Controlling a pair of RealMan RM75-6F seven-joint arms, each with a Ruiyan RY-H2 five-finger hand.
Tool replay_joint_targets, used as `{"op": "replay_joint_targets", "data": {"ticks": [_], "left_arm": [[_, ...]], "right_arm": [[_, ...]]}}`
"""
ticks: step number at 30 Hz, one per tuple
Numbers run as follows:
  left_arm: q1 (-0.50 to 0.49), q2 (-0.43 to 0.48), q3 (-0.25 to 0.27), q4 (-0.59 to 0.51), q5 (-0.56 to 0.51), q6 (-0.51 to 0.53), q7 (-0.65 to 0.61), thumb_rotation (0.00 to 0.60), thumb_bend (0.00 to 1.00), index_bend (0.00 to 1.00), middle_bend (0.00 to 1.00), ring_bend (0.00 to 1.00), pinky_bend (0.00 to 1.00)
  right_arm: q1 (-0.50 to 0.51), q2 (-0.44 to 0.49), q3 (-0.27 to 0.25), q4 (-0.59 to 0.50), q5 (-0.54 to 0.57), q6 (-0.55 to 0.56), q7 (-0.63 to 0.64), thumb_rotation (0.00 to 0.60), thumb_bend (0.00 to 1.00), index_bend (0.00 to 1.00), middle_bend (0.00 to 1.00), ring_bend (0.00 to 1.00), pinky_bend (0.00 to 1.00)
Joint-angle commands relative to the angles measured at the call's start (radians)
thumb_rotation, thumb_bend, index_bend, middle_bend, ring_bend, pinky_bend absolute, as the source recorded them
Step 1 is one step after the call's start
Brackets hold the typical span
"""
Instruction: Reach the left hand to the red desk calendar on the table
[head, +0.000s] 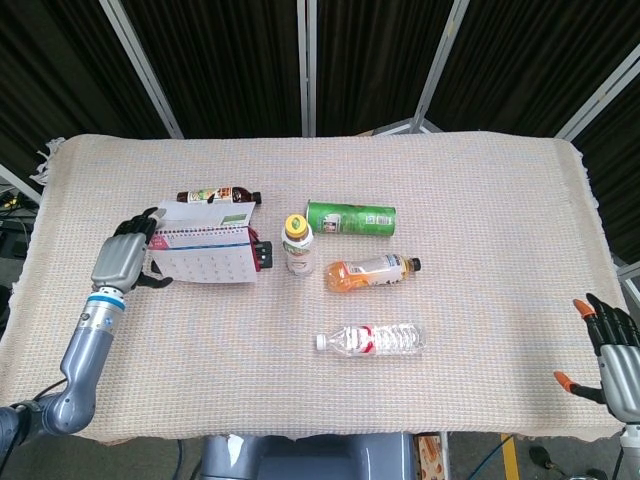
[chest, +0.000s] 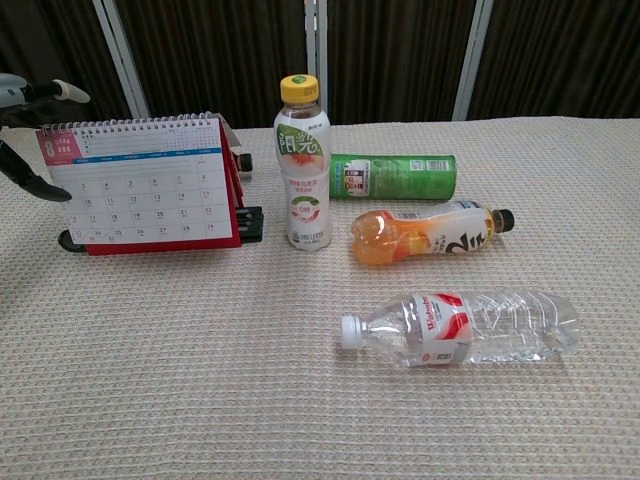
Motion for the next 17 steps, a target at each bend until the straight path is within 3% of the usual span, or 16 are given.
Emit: {"op": "replay_joint_targets", "data": {"ticks": [1,5,10,13,17], "left_arm": [[0.057,0.022,0.009,-0.037,0.112,0.098,-0.069,0.6,0.07,0.0,0.0,0.03,0.08],[0.12,0.037,0.053,-0.064,0.233,0.194,-0.107,0.6,0.07,0.0,0.0,0.0,0.05],[0.257,0.042,0.189,-0.085,0.414,0.391,-0.025,0.6,0.07,0.0,0.0,0.0,0.0],[0.319,0.034,0.241,-0.08,0.456,0.447,-0.014,0.6,0.07,0.0,0.0,0.0,0.0],[0.37,0.029,0.273,-0.06,0.485,0.48,-0.022,0.6,0.07,0.0,0.0,0.0,0.0]], "right_arm": [[-0.002,0.001,-0.002,-0.004,-0.008,0.007,-0.003,0.6,0.0,0.0,0.0,0.0,0.0],[-0.004,0.002,-0.003,-0.007,-0.014,0.015,-0.006,0.6,0.0,0.0,0.0,0.0,0.0],[-0.006,0.005,-0.001,-0.013,-0.02,0.025,-0.007,0.6,0.0,0.0,0.0,0.0,0.0],[-0.007,0.007,0.0,-0.014,-0.024,0.032,-0.01,0.6,0.0,0.0,0.0,0.0,0.0],[-0.008,0.008,0.003,-0.017,-0.027,0.039,-0.01,0.6,0.0,0.0,0.0,0.0,0.0]]}}
